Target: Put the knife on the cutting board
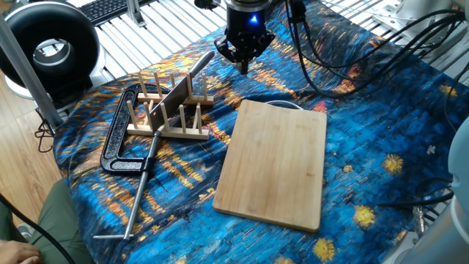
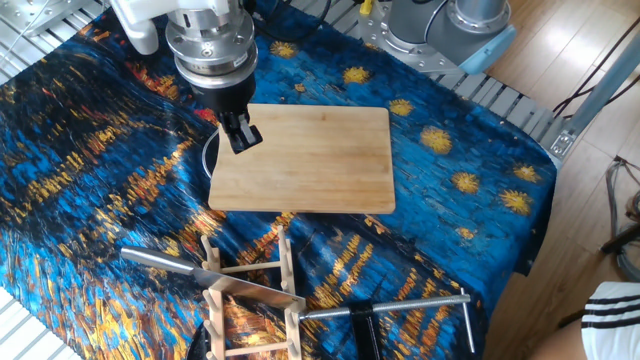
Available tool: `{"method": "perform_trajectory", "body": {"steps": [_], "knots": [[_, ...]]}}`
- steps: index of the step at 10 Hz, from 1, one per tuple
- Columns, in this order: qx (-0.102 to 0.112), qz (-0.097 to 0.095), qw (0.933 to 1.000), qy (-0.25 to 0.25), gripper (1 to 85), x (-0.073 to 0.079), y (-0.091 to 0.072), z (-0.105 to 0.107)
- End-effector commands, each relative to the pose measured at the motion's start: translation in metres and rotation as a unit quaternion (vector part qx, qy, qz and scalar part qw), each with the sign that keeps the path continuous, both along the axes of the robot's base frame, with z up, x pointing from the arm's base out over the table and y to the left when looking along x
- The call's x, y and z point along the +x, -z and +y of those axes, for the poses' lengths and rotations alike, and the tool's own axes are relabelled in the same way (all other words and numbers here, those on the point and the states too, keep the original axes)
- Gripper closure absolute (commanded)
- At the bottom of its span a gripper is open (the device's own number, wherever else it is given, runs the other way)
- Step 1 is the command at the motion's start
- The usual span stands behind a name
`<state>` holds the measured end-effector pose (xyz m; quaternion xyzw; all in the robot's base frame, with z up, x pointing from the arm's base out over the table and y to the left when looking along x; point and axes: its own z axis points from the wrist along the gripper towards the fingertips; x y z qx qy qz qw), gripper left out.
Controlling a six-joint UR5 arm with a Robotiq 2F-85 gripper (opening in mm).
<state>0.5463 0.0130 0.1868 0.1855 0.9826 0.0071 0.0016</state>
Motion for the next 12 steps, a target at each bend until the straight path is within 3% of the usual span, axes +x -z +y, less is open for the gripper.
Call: {"method": "perform_trajectory", "body": {"steps": [1, 9, 12], "knots": [[0.006, -0.005, 0.9999, 0.009, 84.7, 0.002, -0.001, 0.004], [0.006, -0.006, 1.0, -0.004, 84.7, 0.001, 0.001, 0.002], [0.025, -0.019, 0.9993, -0.019, 84.7, 0.008, 0.0, 0.012]]}}
